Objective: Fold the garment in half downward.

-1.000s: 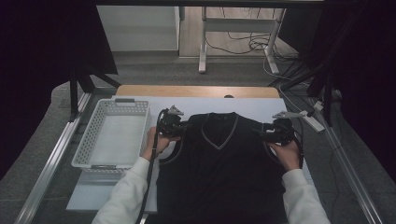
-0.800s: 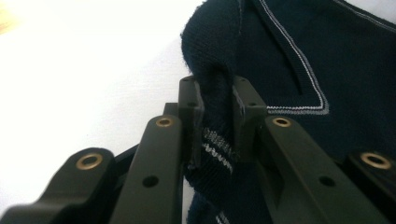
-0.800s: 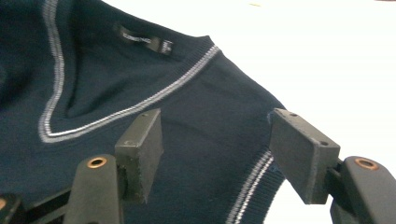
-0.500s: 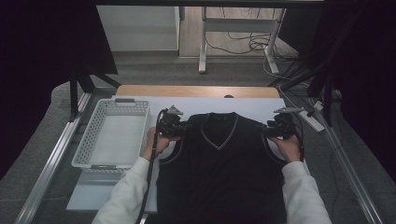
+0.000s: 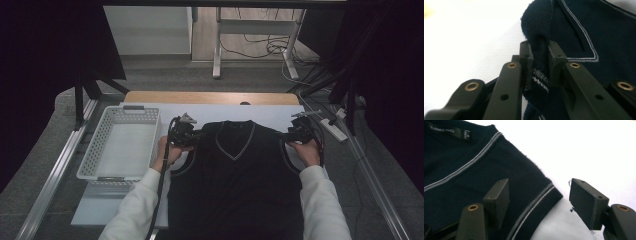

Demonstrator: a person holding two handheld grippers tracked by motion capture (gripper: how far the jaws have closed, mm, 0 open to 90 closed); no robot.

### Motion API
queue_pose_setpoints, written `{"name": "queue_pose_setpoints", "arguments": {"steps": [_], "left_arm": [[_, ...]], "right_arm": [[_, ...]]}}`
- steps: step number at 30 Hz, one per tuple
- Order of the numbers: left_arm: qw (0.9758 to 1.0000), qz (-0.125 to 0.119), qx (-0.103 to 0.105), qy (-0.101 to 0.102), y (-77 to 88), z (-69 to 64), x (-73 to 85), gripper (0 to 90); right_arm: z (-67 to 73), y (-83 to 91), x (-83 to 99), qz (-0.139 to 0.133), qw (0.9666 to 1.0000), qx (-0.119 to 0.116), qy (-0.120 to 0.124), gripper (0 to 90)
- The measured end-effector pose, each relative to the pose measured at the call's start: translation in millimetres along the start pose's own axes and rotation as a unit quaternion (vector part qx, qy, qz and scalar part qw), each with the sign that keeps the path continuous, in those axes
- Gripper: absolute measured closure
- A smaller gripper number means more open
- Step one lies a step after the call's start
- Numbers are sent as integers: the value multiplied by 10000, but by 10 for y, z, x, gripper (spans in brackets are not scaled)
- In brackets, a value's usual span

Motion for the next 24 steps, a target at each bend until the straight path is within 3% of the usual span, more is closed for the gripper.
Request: {"name": "queue_pose_setpoints", "arguments": {"steps": [10, 20, 24], "left_arm": [[10000, -14, 23, 14, -8, 1, 2, 755], [10000, -17, 60, 42, -10, 2, 7, 755], [10000, -14, 51, 40, -11, 0, 6, 755]], "right_arm": [[-56, -206, -45, 227, 9997, 112, 29, 302], [-123, -280, -21, 304, 9994, 127, -133, 298], [-70, -289, -4, 331, 9992, 184, 124, 343]]}}
Point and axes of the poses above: each handheld gripper's, and its own axes: y roughly backward along the jaws, x roughly out of its underside, z roughly to its left, the point moved 5 cm from there along -y, roughly forward along the jaws, and after that the axes turned 12 degrees about -y, right-handed, at the moved point
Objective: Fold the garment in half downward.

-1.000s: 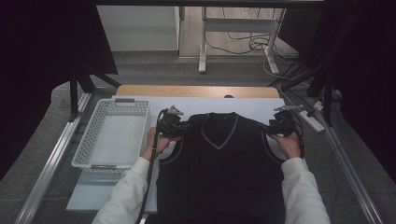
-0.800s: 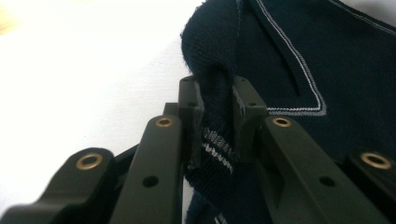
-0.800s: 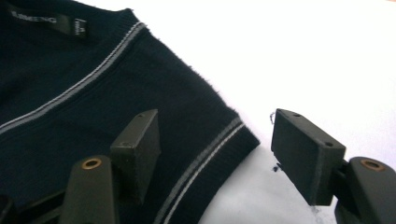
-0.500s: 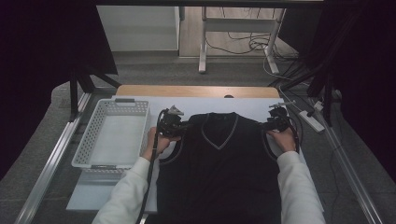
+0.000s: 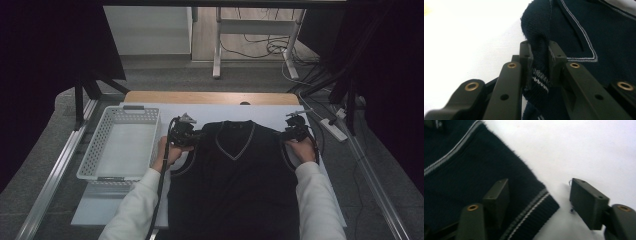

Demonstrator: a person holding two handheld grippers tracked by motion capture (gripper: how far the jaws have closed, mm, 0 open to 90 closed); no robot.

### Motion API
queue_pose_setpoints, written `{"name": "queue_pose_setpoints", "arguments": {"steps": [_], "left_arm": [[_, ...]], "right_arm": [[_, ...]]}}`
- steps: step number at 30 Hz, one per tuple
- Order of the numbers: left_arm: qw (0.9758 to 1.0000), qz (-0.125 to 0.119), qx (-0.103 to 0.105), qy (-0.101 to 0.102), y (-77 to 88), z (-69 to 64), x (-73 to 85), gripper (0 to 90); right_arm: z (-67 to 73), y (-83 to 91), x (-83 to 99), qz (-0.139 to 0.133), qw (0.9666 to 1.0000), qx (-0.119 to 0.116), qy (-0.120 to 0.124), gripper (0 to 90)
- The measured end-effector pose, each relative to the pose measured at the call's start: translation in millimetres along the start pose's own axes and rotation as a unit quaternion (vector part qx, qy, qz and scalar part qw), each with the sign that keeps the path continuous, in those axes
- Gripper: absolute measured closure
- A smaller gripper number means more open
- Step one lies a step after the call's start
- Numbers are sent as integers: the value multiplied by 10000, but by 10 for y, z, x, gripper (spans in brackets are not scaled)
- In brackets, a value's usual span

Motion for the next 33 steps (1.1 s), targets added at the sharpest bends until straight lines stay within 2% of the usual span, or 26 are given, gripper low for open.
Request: {"name": "queue_pose_setpoints", "arguments": {"steps": [4, 6, 7, 13, 19, 26, 33], "left_arm": [[10000, -1, -12, 1, 2, -3, 0, 755], [10000, 0, -24, 15, 4, -2, 2, 755], [10000, 0, -29, 20, 4, -1, 3, 755], [9999, -56, -110, 12, 37, 11, -8, 755], [9996, -163, -238, 20, 95, 19, -27, 756], [9994, -217, -282, 19, 151, 11, -38, 756], [9992, -266, -304, -14, 196, -9, -54, 756]], "right_arm": [[71, 19, 28, 9, 9997, -91, 242, 527], [94, 40, 42, 64, 9994, -225, 241, 710], [103, 43, 47, 74, 9993, -281, 245, 732], [138, 116, 68, 28, 9988, -105, 485, 750], [127, 298, 44, -320, 9984, -256, 382, 750], [201, 435, 36, -535, 9967, -329, 511, 751], [217, 528, 50, -669, 9956, -407, 515, 750]]}}
Point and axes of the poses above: each handheld gripper's, and its own axes: y roughly backward along the jaws, x roughly out of its underside, z roughly to its left, the point moved 5 cm from there along -y, roughly forward along the jaws, and after that the axes turned 12 degrees about -y, right-handed, at the moved point
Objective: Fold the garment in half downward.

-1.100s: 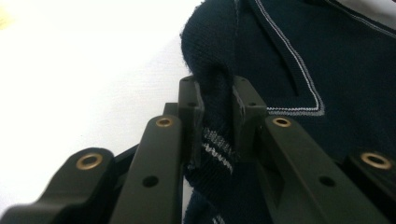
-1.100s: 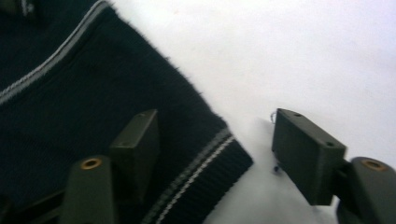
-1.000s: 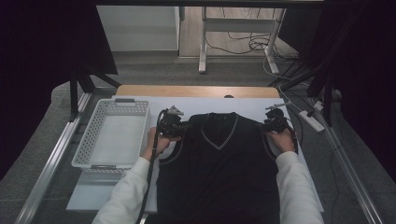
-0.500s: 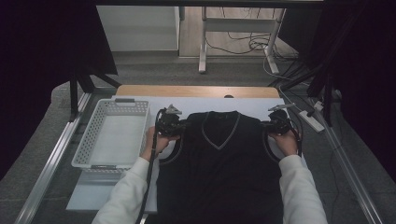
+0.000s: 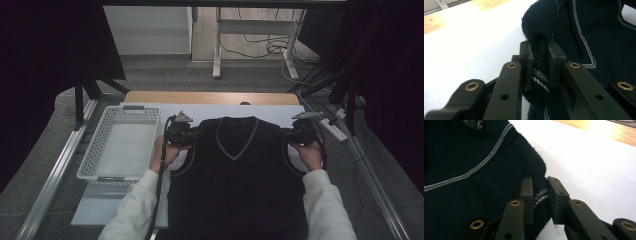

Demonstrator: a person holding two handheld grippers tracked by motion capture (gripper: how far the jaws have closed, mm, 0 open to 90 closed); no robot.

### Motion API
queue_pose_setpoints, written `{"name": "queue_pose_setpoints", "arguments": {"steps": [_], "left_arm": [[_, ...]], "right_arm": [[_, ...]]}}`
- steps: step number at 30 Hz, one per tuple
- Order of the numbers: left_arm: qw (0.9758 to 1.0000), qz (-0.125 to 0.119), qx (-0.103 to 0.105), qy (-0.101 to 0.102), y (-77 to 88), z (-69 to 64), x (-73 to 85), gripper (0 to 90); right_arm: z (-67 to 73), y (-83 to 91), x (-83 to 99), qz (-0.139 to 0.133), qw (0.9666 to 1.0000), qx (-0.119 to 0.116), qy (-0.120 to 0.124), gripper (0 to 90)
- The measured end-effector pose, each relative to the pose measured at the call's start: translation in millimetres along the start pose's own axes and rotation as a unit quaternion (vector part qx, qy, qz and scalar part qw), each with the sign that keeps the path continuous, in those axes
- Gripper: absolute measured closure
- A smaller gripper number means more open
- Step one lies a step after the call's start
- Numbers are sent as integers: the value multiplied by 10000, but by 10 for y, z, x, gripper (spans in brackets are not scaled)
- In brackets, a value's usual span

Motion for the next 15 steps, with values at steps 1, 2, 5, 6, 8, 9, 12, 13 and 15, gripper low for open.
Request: {"name": "queue_pose_setpoints", "arguments": {"steps": [1, 2, 5, 6, 8, 9, 12, 13, 15], "left_arm": [[10000, -6, -2, -6, 6, -2, -3, 756], [10000, -13, -10, -15, 15, -7, -7, 756], [10000, -26, -2, -37, 35, -24, -15, 756], [10000, -33, 4, -41, 43, -31, -19, 756], [10000, -35, 10, -60, 59, -44, -24, 755], [10000, -54, 17, -51, 68, -50, -26, 756], [10000, -60, 34, -49, 92, -59, -24, 756], [10000, -55, 41, -42, 97, -61, -21, 756], [10000, -57, 48, -30, 106, -65, -13, 756]], "right_arm": [[4, 19, 3, -40, 10000, -16, -3, 750], [7, 33, 4, -55, 10000, -21, -9, 750], [30, 97, 13, -165, 9998, -100, -46, 750], [47, 121, 18, -189, 9997, -131, -74, 750], [90, 162, 32, -227, 9996, -168, -42, 750], [113, 184, 39, -255, 9995, -185, -14, 751], [176, 252, 58, -348, 9990, -271, -2, 750], [189, 271, 66, -368, 9989, -279, -10, 751], [218, 308, 91, -386, 9988, -316, -1, 751]]}}
Point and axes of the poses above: each handheld gripper's, and its own axes: y roughly backward along the jaws, x roughly out of its underside, z roughly to its left, the point moved 5 cm from there along -y, roughly forward along the jaws, and after that the axes turned 12 degrees about -y, right-handed, at the moved point
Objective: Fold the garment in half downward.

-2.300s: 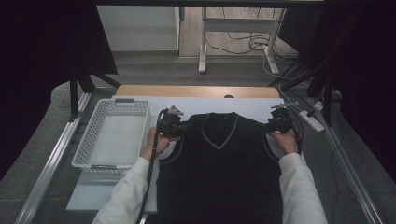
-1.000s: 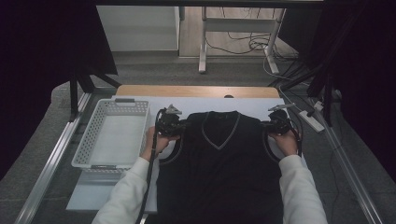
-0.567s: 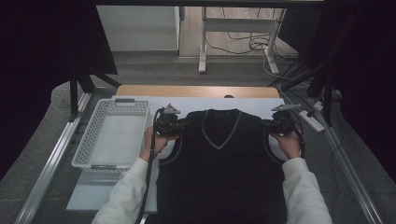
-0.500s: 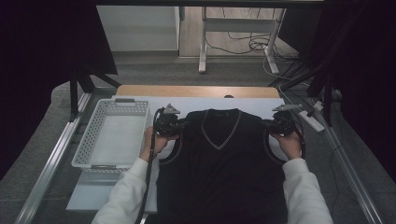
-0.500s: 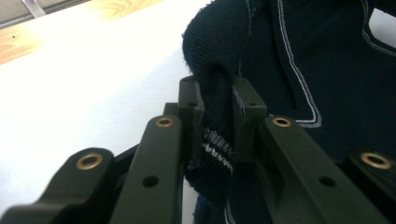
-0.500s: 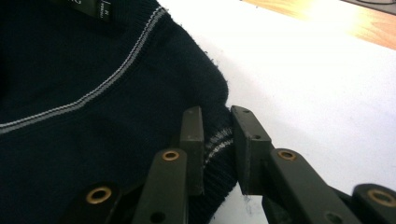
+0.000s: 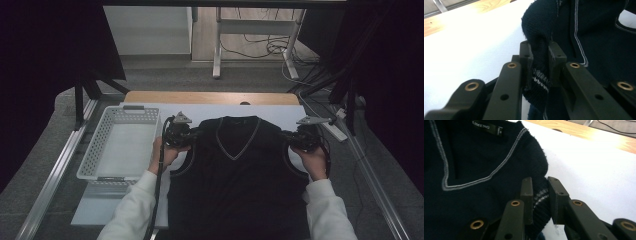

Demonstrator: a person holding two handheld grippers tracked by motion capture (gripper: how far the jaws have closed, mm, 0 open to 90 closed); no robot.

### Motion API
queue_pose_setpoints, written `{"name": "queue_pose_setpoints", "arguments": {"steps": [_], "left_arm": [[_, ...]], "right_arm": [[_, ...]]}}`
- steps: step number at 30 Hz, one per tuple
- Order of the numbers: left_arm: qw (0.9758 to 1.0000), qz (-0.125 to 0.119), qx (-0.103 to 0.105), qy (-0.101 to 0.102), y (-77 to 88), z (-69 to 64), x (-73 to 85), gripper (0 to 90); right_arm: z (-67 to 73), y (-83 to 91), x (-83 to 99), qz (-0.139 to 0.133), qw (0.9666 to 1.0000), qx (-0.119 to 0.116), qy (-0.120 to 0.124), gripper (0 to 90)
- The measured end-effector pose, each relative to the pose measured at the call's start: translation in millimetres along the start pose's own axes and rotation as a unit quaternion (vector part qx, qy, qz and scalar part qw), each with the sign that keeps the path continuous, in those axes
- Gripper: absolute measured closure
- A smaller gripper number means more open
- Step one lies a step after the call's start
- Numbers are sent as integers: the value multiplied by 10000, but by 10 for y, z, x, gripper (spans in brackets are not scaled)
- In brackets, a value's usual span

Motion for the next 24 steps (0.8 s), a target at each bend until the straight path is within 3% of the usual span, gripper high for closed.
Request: {"name": "queue_pose_setpoints", "arguments": {"steps": [10, 24], "left_arm": [[10000, -27, 76, 26, 20, -39, 11, 755], [10000, -42, 74, 8, 62, -49, 23, 755]], "right_arm": [[144, 114, 116, -129, 9997, -203, 84, 751], [148, 152, 170, -147, 9996, -245, 28, 751]]}}
Point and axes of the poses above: each handheld gripper's, and its own axes: y roughly backward along the jaws, x roughly out of its underside, z roughly to its left, the point moved 5 cm from there along -y, roughly forward along the jaws, and after that the axes turned 12 degrees about -y, right-handed, at the moved point
